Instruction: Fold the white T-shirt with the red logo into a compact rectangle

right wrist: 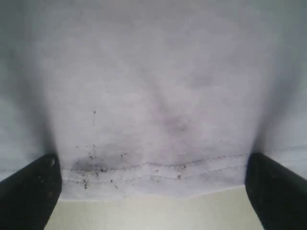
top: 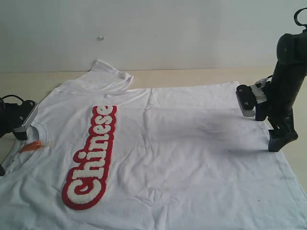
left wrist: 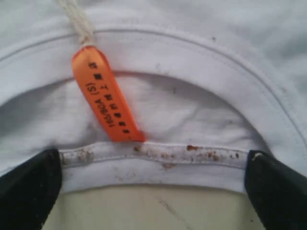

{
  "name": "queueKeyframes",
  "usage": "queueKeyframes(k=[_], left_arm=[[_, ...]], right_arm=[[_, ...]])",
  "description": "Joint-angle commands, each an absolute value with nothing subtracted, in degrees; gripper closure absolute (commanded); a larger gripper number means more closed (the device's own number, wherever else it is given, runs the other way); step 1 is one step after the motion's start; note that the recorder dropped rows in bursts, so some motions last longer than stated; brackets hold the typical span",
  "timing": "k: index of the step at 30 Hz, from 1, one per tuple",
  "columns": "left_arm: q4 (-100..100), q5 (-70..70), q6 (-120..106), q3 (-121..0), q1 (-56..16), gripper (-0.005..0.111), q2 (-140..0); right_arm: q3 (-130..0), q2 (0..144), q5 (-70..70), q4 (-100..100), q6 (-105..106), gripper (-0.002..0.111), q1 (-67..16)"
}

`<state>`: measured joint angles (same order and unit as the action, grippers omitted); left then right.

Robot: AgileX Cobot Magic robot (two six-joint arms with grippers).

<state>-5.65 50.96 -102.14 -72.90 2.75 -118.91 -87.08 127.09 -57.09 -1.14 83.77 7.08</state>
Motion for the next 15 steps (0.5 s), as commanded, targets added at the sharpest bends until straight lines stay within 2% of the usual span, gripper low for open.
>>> queueKeyframes(k=[1,15], left_arm=[[-4.75,51.72,-101.91,-72.62,2.72,0.003,-120.00],[-4.75,51.72,-101.91,-72.62,2.72,0.003,-120.00]], right_arm=[[-86.75,128.74,-57.09,-1.36,83.77,0.003,7.40],[-86.75,128.74,-56.84,-0.36,83.77,0.003,7.40]])
